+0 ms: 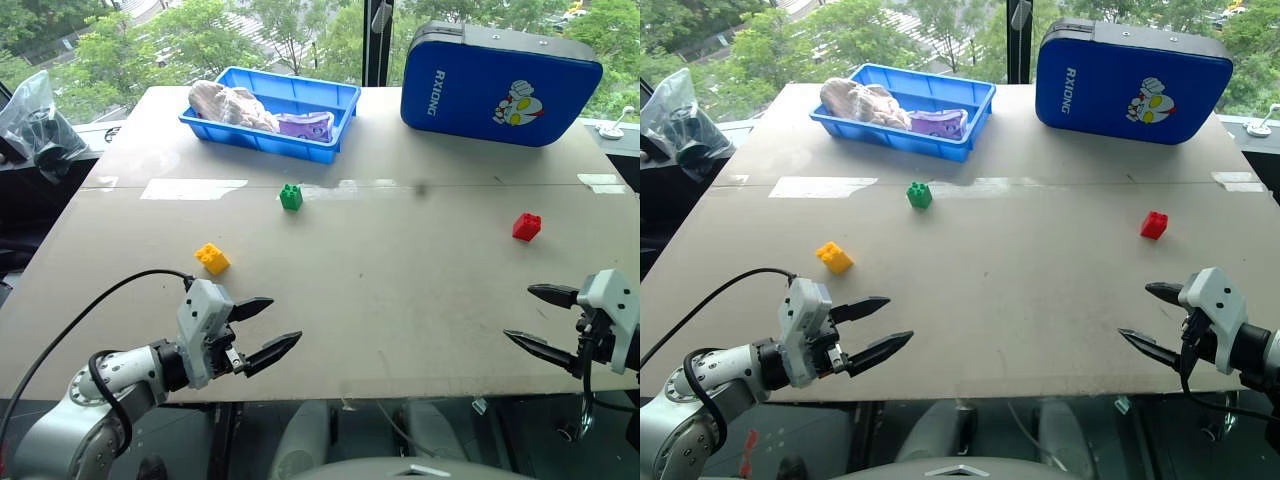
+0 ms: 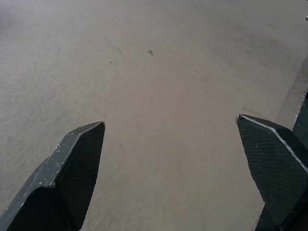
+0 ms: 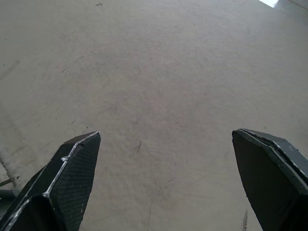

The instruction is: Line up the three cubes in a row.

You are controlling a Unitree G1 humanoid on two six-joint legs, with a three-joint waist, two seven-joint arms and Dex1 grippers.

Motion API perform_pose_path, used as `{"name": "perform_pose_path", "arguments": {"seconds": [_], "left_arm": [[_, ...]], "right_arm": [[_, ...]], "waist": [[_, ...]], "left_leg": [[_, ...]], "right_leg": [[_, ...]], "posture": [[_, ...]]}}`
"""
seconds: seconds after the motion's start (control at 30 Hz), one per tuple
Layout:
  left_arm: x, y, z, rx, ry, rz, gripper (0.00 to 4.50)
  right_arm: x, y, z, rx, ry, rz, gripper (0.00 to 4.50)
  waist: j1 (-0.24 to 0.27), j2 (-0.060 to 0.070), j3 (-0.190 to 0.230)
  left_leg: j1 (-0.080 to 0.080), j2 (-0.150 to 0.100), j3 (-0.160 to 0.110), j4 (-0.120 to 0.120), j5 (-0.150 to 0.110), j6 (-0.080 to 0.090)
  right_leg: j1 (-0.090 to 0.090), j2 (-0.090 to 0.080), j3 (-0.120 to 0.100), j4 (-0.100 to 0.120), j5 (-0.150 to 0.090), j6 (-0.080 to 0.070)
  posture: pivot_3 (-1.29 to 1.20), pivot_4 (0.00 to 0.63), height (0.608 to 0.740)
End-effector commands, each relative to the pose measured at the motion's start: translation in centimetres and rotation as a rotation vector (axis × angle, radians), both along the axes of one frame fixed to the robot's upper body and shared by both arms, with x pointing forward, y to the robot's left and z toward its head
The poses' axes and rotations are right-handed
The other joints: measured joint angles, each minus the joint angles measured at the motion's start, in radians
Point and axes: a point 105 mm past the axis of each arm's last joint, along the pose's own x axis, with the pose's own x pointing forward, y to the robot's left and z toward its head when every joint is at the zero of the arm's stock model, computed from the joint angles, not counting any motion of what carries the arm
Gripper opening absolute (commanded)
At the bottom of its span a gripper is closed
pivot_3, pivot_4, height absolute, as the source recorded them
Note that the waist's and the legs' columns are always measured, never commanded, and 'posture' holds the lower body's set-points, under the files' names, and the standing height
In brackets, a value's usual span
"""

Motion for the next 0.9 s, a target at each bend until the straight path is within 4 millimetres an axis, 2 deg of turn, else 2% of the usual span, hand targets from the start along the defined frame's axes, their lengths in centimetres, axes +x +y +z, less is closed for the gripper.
{"name": "perform_pose_path", "arguments": {"seconds": [0.03, 0.1, 0.2, 0.27, 0.4, 0.53, 0.7, 0.9], "left_arm": [[0.8, -1.3, 1.8, -0.03, -0.066, -0.025, 4.46], [1.6, -2.8, 3.4, -0.082, -0.116, -0.058, 4.46], [2.0, -4.1, 4.9, -0.091, -0.164, -0.121, 4.46], [2.1, -5.0, 5.9, -0.073, -0.205, -0.176, 4.46], [2.1, -6.4, 7.0, -0.054, -0.261, -0.275, 4.46], [2.0, -7.3, 7.2, -0.055, -0.272, -0.332, 4.46], [2.2, -7.8, 7.1, -0.053, -0.282, -0.355, 4.46], [2.3, -8.0, 7.5, -0.056, -0.294, -0.353, 4.46]], "right_arm": [[1.4, 0.6, 1.8, 0.045, -0.117, -0.08, 4.5], [3.8, 0.5, 2.2, 0.074, -0.161, -0.269, 4.5], [5.5, -0.2, 2.2, -0.005, -0.164, -0.446, 4.5], [6.7, -0.5, 2.2, 0.005, -0.125, -0.545, 4.5], [9.8, -3.2, 2.1, 0.053, -0.072, -0.895, 4.5], [12.1, -3.0, 2.1, 0.134, -0.019, -0.997, 4.5], [13.9, -3.3, 2.1, 0.188, 0.023, -1.085, 4.5], [15.5, -3.9, 3.0, 0.199, 0.013, -1.119, 4.5]], "waist": [[0.0, 0.0, 0.0], [0.001, -0.001, 0.001], [-0.001, 0.001, 0.002], [-0.002, 0.001, 0.002], [-0.003, 0.002, 0.002], [-0.004, 0.002, 0.002], [-0.007, 0.002, 0.002], [-0.01, 0.002, 0.002]], "left_leg": [[0.0, 0.0, 0.0, 0.0, 0.0, 0.0], [0.0, 0.0, -0.001, -0.001, 0.0, 0.0], [-0.001, 0.0, -0.002, 0.002, 0.0, -0.001], [-0.001, -0.001, -0.002, 0.002, 0.0, 0.0], [-0.001, -0.001, -0.001, -0.001, 0.0, -0.001], [-0.007, -0.002, 0.002, -0.007, 0.003, -0.005], [-0.017, -0.002, 0.005, -0.008, 0.003, -0.006], [-0.016, -0.002, 0.005, -0.008, 0.004, -0.005]], "right_leg": [[0.0, 0.0, 0.0, 0.0, 0.0, 0.0], [0.0, 0.0, -0.001, 0.0, 0.0, 0.0], [0.0, 0.0, 0.0, 0.001, 0.0, 0.0], [0.0, 0.002, 0.0, 0.0, 0.0, 0.0], [-0.002, 0.004, 0.0, 0.0, 0.0, 0.0], [-0.013, 0.004, 0.001, 0.001, 0.0, 0.0], [-0.024, 0.004, 0.002, 0.002, 0.0, 0.0], [-0.024, 0.004, 0.002, 0.003, 0.0, 0.0]], "posture": [[0.0, 0.15, 0.74], [0.0, 0.15, 0.74], [0.0, 0.15, 0.74], [0.0, 0.15, 0.74], [0.0, 0.15, 0.74], [0.0, 0.15, 0.74], [0.0, 0.15, 0.74], [0.0, 0.15, 0.74]]}}
